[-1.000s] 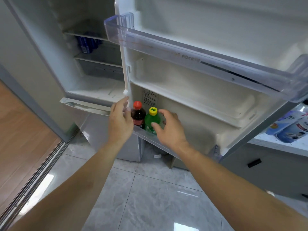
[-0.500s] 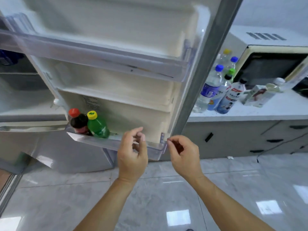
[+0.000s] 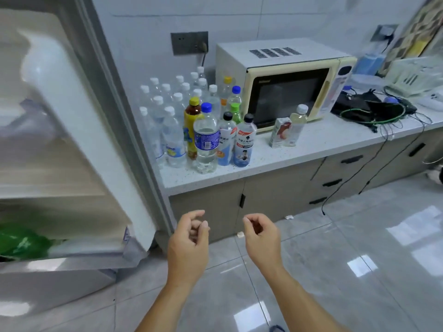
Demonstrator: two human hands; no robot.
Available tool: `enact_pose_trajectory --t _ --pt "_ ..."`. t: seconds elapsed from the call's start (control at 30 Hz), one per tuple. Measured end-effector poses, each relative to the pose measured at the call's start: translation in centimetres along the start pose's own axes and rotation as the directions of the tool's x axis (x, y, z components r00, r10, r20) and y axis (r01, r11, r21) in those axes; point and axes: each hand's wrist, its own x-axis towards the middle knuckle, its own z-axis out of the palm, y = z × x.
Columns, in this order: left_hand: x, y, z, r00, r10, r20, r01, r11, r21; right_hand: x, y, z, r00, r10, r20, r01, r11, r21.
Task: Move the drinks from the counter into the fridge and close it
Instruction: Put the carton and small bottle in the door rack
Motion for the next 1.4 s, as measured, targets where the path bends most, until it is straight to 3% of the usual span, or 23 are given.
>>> enact_pose_trajectory --t 0.3,0.6,0.93,1.03,1.4 --pt "3.6 2.3 15.9 0.947 -0.321 0.016 0.321 0.945 -0.067 11.2 6.3 -13.1 0.996 0.085 0.034 -0.085 0.996 -0.001" --pt "6.9 2.5 25.1 0.903 -0.429 -0.001 0.427 0.9 -0.084 20.3 11.0 -20.7 0.98 0.185 0.067 -0.181 0.981 -0.071" --pt "18.0 1.4 34.4 0.888 -0.456 0.063 0.459 0.888 -0.036 31.6 10.4 -21.7 0.978 0.178 0.111 -0.157 0.972 -0.177" --pt "22.7 1.1 36.8 0.894 -0.441 0.079 0.437 0.897 0.06 35.8 9.1 -20.9 0.981 0.153 0.116 -0.128 0.971 -0.2" --pt "33.4 -1.0 40.4 0.877 -0.468 0.112 0.445 0.877 0.179 48.3 7.5 -15.5 0.966 0.114 0.231 -0.048 0.961 -0.273"
